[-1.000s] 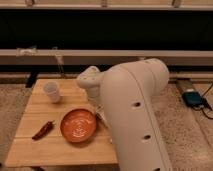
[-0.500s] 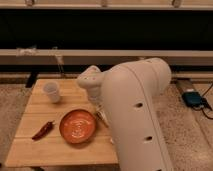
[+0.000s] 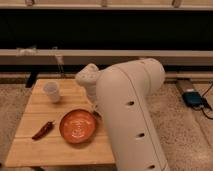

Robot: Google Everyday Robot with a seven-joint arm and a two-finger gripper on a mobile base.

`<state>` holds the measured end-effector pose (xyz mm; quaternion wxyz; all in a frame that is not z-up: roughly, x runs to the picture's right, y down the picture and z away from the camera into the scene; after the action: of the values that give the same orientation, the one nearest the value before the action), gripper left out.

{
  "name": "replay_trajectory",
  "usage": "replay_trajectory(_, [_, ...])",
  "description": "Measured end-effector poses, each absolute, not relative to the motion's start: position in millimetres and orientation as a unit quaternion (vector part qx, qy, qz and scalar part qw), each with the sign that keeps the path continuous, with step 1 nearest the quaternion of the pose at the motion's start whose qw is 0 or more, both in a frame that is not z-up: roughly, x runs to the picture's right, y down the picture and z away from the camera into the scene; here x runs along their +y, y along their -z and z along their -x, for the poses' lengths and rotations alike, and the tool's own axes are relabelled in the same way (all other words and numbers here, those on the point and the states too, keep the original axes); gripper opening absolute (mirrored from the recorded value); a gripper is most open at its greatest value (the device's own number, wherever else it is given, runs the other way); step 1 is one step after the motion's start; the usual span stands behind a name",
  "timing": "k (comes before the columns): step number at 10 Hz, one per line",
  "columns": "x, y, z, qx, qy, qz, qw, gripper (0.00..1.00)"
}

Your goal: Stand the bottle upright

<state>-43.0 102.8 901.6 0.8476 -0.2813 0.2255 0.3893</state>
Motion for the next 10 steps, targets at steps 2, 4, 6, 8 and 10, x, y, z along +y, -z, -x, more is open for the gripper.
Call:
replay_trajectory(2, [100.4,-906.2,44.5,0.234,-0.377,0.290,0.848,0.74])
replay_trajectory(4, [94.8,-911.6,48.3,0.245,-0.357,0.298,0.851,0.74])
replay_trajectory(6, [91.5,-918.4,49.7,0.265,-0.323,0.302,0.857,0.74])
replay_trajectory(8, [96.4,-926.2,51.9,0.288,-0.284,0.301,0.864,0.74])
replay_trajectory(10, [99.6,-932.4,43.7,0.308,-0.262,0.298,0.865,0.74])
